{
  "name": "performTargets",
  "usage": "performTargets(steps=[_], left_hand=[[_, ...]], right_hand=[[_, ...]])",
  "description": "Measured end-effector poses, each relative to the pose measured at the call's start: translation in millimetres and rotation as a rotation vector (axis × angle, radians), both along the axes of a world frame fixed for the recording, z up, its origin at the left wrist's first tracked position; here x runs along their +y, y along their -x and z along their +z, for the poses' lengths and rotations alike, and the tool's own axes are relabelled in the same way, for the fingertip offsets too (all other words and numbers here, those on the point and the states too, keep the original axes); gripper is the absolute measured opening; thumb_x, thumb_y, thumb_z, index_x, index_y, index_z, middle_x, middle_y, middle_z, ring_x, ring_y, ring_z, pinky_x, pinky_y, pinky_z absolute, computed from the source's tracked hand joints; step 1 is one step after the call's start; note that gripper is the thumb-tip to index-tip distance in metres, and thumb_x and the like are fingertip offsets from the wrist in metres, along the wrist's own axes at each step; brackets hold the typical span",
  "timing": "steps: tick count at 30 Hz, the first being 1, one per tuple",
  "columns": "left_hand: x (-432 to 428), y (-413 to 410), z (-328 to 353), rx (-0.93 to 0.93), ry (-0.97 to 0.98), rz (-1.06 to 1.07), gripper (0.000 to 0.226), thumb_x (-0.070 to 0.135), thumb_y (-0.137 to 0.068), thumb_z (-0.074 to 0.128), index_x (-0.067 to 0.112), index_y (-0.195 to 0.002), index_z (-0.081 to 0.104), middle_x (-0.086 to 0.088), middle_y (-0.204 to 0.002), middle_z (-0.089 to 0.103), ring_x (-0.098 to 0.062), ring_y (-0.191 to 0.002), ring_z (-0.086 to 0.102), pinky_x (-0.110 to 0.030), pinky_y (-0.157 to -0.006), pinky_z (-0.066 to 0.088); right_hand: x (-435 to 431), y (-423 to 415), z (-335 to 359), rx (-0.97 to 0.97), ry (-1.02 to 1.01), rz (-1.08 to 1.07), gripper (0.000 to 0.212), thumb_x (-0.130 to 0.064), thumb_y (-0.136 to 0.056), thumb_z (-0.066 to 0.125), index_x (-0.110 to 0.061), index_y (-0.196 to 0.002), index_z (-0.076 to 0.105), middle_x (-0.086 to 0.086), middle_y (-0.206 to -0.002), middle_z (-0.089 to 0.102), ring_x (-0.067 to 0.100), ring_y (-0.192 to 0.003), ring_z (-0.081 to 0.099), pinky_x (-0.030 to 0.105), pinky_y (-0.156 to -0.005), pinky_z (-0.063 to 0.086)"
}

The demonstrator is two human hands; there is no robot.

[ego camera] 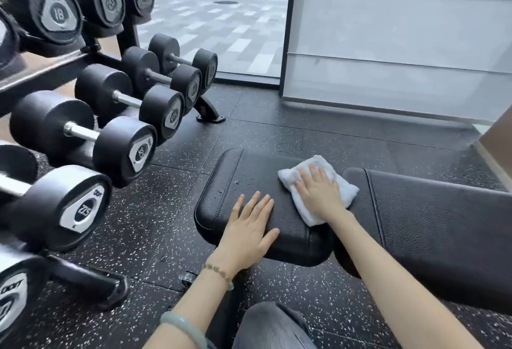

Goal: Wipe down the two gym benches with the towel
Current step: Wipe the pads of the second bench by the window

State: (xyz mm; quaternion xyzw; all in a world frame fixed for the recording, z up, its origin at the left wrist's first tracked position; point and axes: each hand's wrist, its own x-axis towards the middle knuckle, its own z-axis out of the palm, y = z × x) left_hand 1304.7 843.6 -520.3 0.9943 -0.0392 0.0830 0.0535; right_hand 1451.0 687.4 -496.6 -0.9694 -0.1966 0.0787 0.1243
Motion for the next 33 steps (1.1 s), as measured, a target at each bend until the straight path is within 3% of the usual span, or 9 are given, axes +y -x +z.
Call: performTargets(steps=[5,8,10,14,19,23,26,29,33], left_hand=[[2.3,-1.0,0.4,0.020,-0.012,0.020,0.077,0.058,-0.085,0.005,0.018,-0.151,0.014,0.006,-0.158,0.011,-0.013,-0.145,-0.004,-0.039,-0.114,-0.014],[2.1,0.1,-2.3,-0.023,0.018,0.013,0.069,0.054,-0.090,0.024,0.013,-0.144,0.035,0.002,-0.151,0.033,-0.018,-0.143,0.018,-0.041,-0.114,-0.003],[0.3,0.1,-2.9,-0.039,0.015,0.010,0.064,0.051,-0.090,0.031,0.012,-0.140,0.042,0.000,-0.146,0.042,-0.020,-0.140,0.028,-0.042,-0.112,0.003],[-0.9,1.4,-0.4,-0.027,0.067,0.018,0.069,0.053,-0.089,0.024,0.015,-0.146,0.032,0.003,-0.153,0.030,-0.013,-0.143,0.010,-0.039,-0.114,-0.007],[-2.1,0.2,3.4,0.016,0.059,0.053,0.079,0.060,-0.083,0.011,0.019,-0.149,0.023,0.008,-0.156,0.017,-0.013,-0.145,0.001,-0.036,-0.114,-0.015],[-1.0,-0.1,5.7,0.053,0.046,0.070,0.083,0.062,-0.078,0.006,0.023,-0.150,0.018,0.012,-0.157,0.012,-0.011,-0.145,-0.005,-0.035,-0.114,-0.017],[-1.3,0.3,6.3,0.059,0.056,0.072,0.083,0.063,-0.078,0.006,0.023,-0.150,0.019,0.012,-0.157,0.012,-0.010,-0.145,-0.006,-0.034,-0.113,-0.018],[-1.3,0.1,5.5,0.048,0.067,0.071,0.081,0.062,-0.079,0.008,0.023,-0.149,0.020,0.012,-0.157,0.013,-0.010,-0.145,-0.005,-0.034,-0.113,-0.018],[-1.9,0.3,3.5,0.048,0.076,0.073,0.080,0.061,-0.079,0.010,0.023,-0.149,0.020,0.012,-0.157,0.014,-0.009,-0.144,-0.005,-0.035,-0.114,-0.017]], right_hand=[[11.4,-31.0,1.0,0.012,0.013,-0.029,0.051,-0.047,-0.101,0.017,-0.032,-0.149,0.015,-0.003,-0.159,0.004,0.018,-0.146,0.000,0.050,-0.115,0.004],[-0.6,18.5,-6.4,-0.033,0.005,-0.033,0.051,-0.047,-0.100,0.014,-0.033,-0.149,0.017,-0.001,-0.159,0.005,0.019,-0.146,0.000,0.048,-0.114,0.003],[-11.3,60.3,-10.2,-0.077,-0.026,-0.003,0.063,-0.054,-0.092,0.001,-0.033,-0.149,0.014,-0.001,-0.159,0.005,0.019,-0.146,-0.001,0.047,-0.114,0.000],[-19.4,95.7,-10.8,-0.103,-0.035,0.037,0.080,-0.057,-0.079,-0.012,-0.032,-0.150,0.013,0.001,-0.159,0.006,0.021,-0.146,0.000,0.048,-0.115,0.000],[-4.2,22.1,-4.7,-0.051,-0.004,0.060,0.049,-0.045,-0.101,0.017,-0.033,-0.149,0.018,-0.002,-0.159,0.004,0.018,-0.146,-0.003,0.051,-0.115,0.000],[8.4,-23.8,0.0,0.004,-0.021,0.022,0.049,-0.043,-0.101,0.019,-0.033,-0.149,0.018,-0.002,-0.159,0.004,0.018,-0.146,-0.001,0.052,-0.115,0.000],[4.8,-4.4,-3.4,-0.014,-0.007,-0.021,0.049,-0.045,-0.101,0.018,-0.034,-0.149,0.016,-0.002,-0.159,0.004,0.018,-0.146,-0.001,0.050,-0.115,0.001],[-7.3,51.4,-12.7,-0.080,0.001,-0.020,0.054,-0.049,-0.097,0.008,-0.035,-0.149,0.013,-0.001,-0.159,0.005,0.019,-0.146,-0.001,0.049,-0.116,0.000],[-17.8,98.5,-11.9,-0.093,-0.012,0.039,0.081,-0.056,-0.076,-0.016,-0.035,-0.150,0.009,0.000,-0.159,0.003,0.020,-0.146,-0.004,0.050,-0.114,-0.004]])
